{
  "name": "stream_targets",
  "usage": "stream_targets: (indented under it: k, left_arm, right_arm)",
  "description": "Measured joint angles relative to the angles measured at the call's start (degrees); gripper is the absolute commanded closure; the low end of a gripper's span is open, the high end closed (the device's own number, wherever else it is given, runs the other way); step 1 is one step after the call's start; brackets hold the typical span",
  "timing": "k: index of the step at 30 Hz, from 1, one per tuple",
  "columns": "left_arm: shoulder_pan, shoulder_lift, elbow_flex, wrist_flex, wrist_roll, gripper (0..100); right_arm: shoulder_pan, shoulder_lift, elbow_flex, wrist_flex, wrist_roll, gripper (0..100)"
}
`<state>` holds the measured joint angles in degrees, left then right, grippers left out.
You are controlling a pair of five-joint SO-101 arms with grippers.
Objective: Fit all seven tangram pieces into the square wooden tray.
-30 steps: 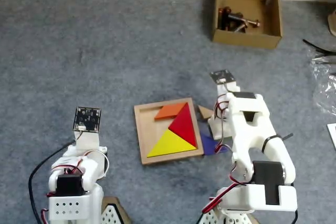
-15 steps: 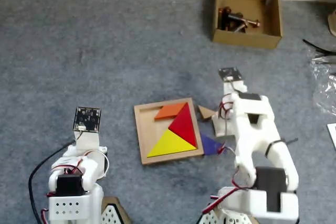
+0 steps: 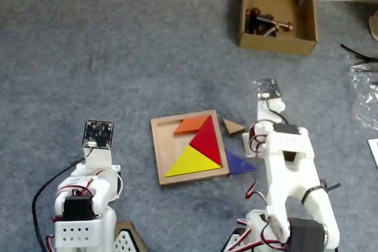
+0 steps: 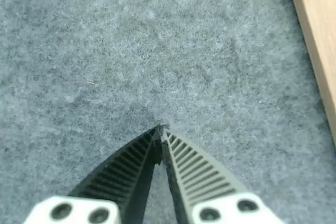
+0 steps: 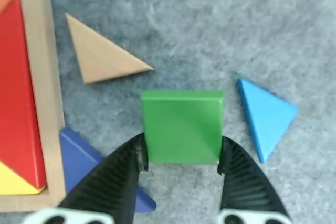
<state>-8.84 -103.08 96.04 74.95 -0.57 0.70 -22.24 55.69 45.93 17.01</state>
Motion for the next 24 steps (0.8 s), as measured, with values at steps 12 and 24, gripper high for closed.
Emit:
stream_targets:
  k: [12, 24]
  left_arm:
    - [0.0, 0.0, 0.0, 0.0, 0.0, 99]
    - [0.0, 0.0, 0.0, 0.0, 0.0, 99]
  right_arm:
    - [-0.09, -0.18, 0.44, -0.44, 0.0, 85.3]
    - [-0.09, -0.18, 4.22, -5.63, 0.0, 85.3]
